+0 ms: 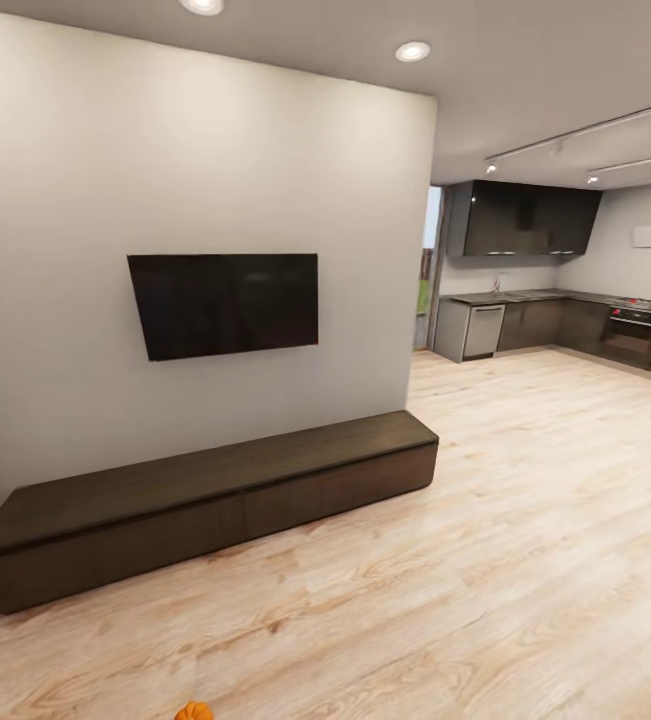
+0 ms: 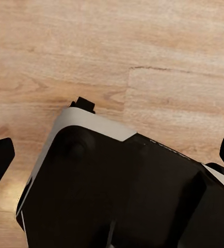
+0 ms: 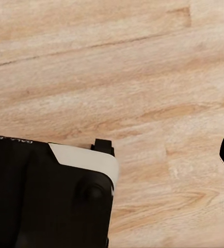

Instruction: Place each of the two pumpkins and all three candles from the living room inside a cabinet in the living room (use any cabinet), then make sure every cabinet is closed, and position the cauldron so it is next to a table in the living room.

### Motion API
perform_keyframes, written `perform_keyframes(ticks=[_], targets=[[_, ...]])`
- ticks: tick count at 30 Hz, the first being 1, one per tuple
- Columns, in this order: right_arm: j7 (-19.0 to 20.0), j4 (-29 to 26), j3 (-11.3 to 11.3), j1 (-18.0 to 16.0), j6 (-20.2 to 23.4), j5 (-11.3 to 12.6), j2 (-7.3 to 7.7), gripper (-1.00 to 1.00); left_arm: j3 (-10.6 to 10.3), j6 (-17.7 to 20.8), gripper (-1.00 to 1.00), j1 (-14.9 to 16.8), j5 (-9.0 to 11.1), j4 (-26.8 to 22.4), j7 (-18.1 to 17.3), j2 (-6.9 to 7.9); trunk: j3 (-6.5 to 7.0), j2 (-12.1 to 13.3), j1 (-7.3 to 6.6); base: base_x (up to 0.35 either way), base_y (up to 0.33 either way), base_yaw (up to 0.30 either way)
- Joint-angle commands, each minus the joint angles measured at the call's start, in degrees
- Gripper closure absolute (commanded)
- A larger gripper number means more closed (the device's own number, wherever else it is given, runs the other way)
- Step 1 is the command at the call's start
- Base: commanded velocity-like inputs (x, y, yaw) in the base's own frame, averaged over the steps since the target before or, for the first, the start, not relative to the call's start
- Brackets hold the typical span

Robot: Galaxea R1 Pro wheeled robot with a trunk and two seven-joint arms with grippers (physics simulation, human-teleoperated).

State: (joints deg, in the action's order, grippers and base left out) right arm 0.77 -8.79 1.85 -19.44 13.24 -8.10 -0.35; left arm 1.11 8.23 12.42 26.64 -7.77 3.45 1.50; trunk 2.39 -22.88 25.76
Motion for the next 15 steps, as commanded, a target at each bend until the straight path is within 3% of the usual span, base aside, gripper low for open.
perform_keyframes(ticks=[1,15], targets=[[0.1,-0.09,0.22,0.01,0.39,-0.54,0.0,-1.0,0.11,0.33,-1.0,-0.02,0.14,-0.1,0.26,-0.01,-0.02,-0.04,0.02,0.075,-0.263,0.0],[0.21,-0.08,0.21,0.03,-1.45,-0.67,0.0,-1.0,0.13,-1.4,-1.0,-0.02,-0.09,-0.06,0.24,-0.03,-0.02,-0.04,0.02,0.096,-0.293,0.0]])
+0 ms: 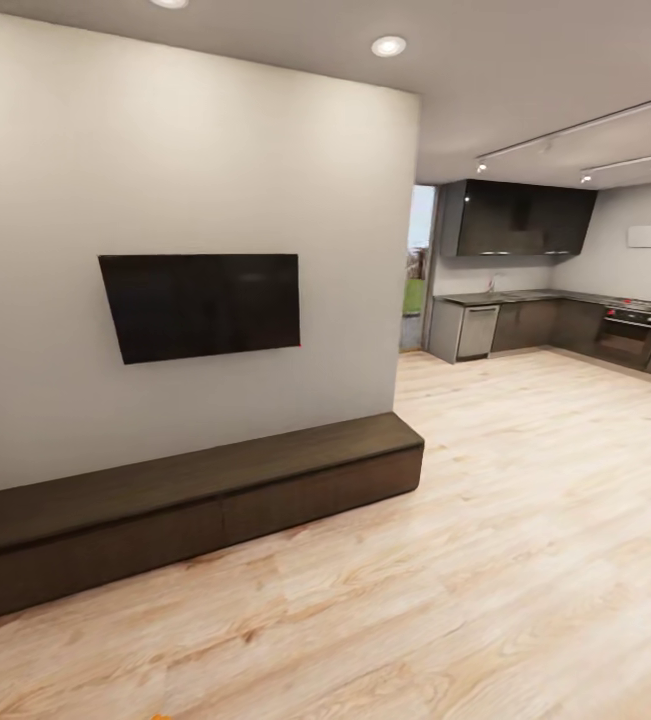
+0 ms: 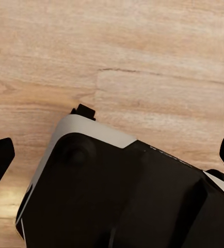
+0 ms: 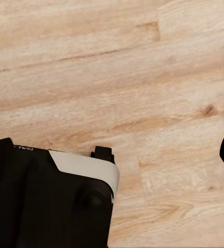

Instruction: Place each of the two pumpkins and all three candles from the living room inside a cabinet in the living room (use any cabinet), then make sure every cabinet is closed, and position the cauldron so it is next to a table in the living room.

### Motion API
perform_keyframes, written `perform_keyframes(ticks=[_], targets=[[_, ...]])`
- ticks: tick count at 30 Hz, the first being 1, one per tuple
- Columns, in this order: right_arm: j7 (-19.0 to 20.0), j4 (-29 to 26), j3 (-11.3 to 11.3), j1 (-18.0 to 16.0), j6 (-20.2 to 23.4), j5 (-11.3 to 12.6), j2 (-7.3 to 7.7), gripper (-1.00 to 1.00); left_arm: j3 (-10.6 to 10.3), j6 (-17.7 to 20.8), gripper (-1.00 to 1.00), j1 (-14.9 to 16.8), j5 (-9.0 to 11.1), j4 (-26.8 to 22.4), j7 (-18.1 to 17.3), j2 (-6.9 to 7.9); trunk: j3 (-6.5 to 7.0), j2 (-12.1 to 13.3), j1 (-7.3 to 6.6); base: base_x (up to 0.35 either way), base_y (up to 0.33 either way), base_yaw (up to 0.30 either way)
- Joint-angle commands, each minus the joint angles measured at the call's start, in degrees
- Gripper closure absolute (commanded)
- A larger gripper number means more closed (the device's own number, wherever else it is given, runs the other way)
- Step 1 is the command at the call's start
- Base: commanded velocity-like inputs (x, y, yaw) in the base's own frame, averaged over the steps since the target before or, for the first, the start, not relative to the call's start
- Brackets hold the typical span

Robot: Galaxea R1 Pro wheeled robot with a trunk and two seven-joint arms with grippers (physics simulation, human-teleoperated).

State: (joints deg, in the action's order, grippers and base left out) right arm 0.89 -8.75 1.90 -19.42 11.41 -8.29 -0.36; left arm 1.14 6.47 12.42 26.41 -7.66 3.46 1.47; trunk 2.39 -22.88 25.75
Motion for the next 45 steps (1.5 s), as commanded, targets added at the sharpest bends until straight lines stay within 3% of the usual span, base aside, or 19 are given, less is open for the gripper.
perform_keyframes(ticks=[1,7,26,36,45], targets=[[0.12,-0.1,0.15,0.01,-0.78,-0.53,0.01,-1.0,0.1,0.25,-1.0,-0.02,0.14,-0.16,0.24,-0.03,-0.02,-0.03,0.03,0.114,-0.319,0.0],[0.13,-0.05,0.11,0.05,-4.5,-0.58,0.01,-1.0,0.09,0.06,-1.0,-0.02,0.14,-0.29,0.24,-0.18,-0.02,-0.03,0.03,0.119,-0.323,0.0],[0.04,-0.04,0.03,0.11,-4.99,-0.44,0.01,-1.0,0.09,0.53,-1.0,-0.02,-0.02,-1.2,0.24,-0.96,-0.02,-0.03,0.03,0.144,-0.316,0.0],[0.08,0.34,0.12,0.17,-5.0,-0.53,0.01,-1.0,0.0,0.42,-1.0,-0.02,0.0,-0.62,0.24,-1.29,-0.02,-0.03,0.03,0.331,-0.034,0.011],[-0.05,0.39,0.05,0.18,-5.0,-0.58,0.01,-1.0,0.0,0.39,-1.0,-0.02,-0.22,-0.6,0.24,-1.77,-0.02,-0.03,0.03,0.345,-0.001,0.224]])
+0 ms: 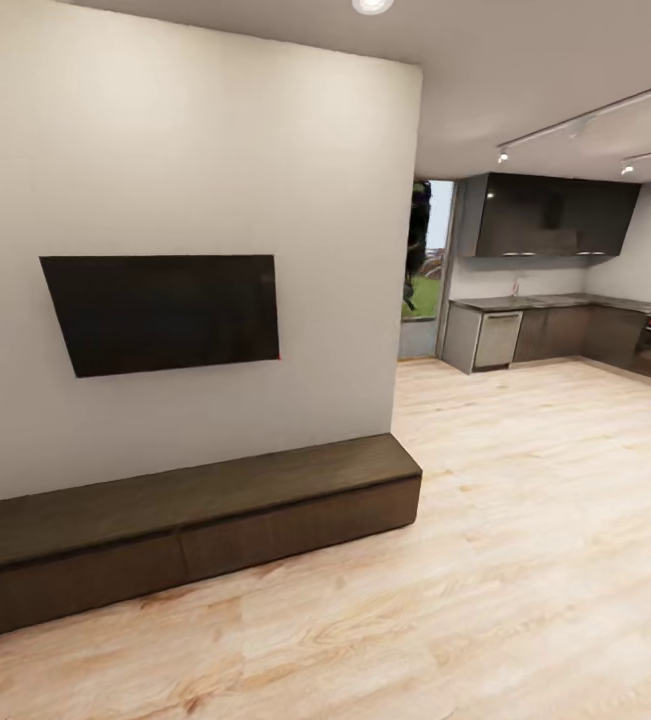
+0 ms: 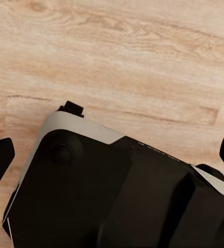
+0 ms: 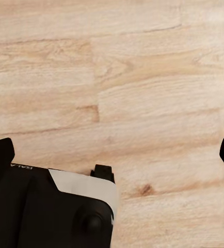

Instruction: Place each of the two pumpkins and all three candles from the living room inside a cabinet in the living room (use any cabinet), then make sure every cabinet is closed, and position the cauldron so it is next to a table in the living room.

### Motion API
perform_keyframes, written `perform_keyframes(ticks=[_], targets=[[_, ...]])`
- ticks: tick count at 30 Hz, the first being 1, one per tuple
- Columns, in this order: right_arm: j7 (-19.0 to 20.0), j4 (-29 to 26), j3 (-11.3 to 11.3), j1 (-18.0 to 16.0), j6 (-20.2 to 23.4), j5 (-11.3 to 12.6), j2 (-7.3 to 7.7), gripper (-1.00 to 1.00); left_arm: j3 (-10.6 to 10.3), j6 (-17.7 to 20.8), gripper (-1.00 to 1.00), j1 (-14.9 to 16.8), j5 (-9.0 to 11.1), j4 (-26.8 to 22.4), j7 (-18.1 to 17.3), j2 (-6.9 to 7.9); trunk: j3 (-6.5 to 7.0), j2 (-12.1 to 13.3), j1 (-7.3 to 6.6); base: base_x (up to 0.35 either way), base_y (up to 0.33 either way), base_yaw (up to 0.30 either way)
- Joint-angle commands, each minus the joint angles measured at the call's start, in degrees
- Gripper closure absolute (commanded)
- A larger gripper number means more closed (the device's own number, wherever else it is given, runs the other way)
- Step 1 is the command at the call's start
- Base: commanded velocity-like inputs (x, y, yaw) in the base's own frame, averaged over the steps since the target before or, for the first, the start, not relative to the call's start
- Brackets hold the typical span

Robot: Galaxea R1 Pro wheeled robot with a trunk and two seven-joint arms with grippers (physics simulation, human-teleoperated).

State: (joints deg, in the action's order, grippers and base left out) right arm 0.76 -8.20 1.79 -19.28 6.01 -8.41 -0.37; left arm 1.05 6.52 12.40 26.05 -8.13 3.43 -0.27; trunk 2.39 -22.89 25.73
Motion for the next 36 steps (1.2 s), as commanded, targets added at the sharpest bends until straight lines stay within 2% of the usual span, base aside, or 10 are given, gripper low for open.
perform_keyframes(ticks=[1,7,16,30,36], targets=[[0.01,-0.15,0.15,0.03,0.41,-0.46,0.02,-1.0,0.09,0.34,-1.0,-0.01,-0.06,-0.14,0.26,-0.53,-0.02,-0.03,0.05,0.345,-0.014,0.278],[-0.13,-0.15,0.18,0.03,0.41,-0.46,0.02,-1.0,0.1,0.3,-1.0,-0.01,-1.49,-0.1,0.26,-1.26,-0.02,-0.03,0.05,0.335,-0.078,0.282],[-0.14,-0.15,0.15,0.03,0.41,-0.46,0.02,-1.0,0.1,0.17,-1.0,-0.01,-1.95,-0.05,0.26,-1.48,-0.02,-0.03,0.05,0.271,-0.179,0.263],[-0.15,-0.15,0.15,0.03,0.41,-0.46,0.02,-1.0,0.02,0.16,-1.0,-0.01,-1.97,-0.05,0.26,-1.7,-0.02,-0.03,0.05,0.045,-0.286,0.029],[-0.15,-0.15,0.15,0.03,0.41,-0.46,0.02,-1.0,0.01,0.16,-1.0,-0.01,-1.97,-0.05,0.26,-2.29,-0.02,-0.03,0.05,0.0,-0.305,0.0]])
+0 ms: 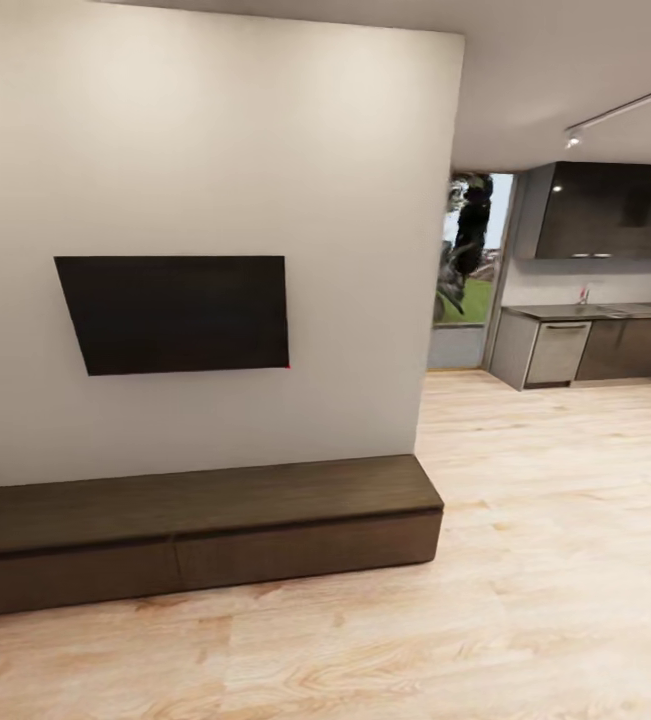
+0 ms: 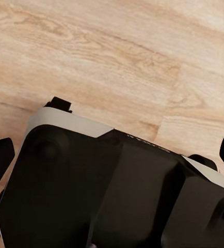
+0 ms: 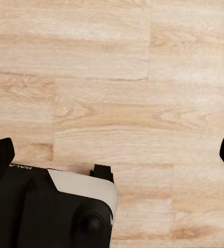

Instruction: Place each of the two pumpkins and all three candles from the living room inside a cabinet in the living room (use any cabinet), then make sure every cabinet is closed, and position the cauldron so it is next to a table in the living room.

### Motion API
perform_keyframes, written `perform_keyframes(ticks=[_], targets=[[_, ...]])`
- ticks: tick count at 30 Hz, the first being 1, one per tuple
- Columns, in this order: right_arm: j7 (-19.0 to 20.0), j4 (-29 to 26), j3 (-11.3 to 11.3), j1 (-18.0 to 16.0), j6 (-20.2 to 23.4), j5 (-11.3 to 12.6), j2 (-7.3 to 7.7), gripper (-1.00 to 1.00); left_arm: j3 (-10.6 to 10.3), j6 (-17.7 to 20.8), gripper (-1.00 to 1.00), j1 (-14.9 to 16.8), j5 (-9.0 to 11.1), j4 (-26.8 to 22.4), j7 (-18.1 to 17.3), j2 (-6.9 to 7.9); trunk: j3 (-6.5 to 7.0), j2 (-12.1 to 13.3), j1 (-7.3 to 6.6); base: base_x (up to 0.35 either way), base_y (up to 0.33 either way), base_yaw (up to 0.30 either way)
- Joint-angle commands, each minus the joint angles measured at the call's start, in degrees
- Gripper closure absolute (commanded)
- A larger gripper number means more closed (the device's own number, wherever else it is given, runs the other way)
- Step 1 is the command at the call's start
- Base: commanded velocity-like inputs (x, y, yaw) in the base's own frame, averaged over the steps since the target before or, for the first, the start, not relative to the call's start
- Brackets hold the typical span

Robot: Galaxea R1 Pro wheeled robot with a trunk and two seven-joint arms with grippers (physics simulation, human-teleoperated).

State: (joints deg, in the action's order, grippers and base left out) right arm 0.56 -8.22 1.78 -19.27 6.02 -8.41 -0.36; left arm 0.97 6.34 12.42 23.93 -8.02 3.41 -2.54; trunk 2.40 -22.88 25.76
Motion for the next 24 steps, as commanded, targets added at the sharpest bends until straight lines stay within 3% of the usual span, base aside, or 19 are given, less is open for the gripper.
perform_keyframes(ticks=[1,8,20,24], targets=[[0.06,-0.13,0.15,0.02,0.39,-0.46,0.01,-1.0,0.08,0.34,-1.0,-0.03,0.15,-0.16,0.28,-0.03,-0.02,-0.04,0.02,0.0,-0.319,0.0],[0.06,-0.13,0.15,0.02,0.39,-0.46,0.01,-1.0,0.04,0.39,-1.0,-0.03,0.15,-0.14,0.28,-0.07,-0.02,-0.04,0.02,0.049,-0.33,0.0],[0.06,-0.13,0.15,0.02,0.39,-0.46,0.01,-1.0,0.0,0.38,-1.0,-0.03,0.11,-0.08,0.28,-0.17,-0.02,-0.04,0.02,0.259,-0.239,0.003],[0.04,-0.13,0.15,0.02,0.39,-0.46,0.01,-1.0,0.0,0.35,-1.0,-0.03,0.07,-0.07,0.28,-0.26,-0.02,-0.04,0.02,0.222,-0.253,0.179]])
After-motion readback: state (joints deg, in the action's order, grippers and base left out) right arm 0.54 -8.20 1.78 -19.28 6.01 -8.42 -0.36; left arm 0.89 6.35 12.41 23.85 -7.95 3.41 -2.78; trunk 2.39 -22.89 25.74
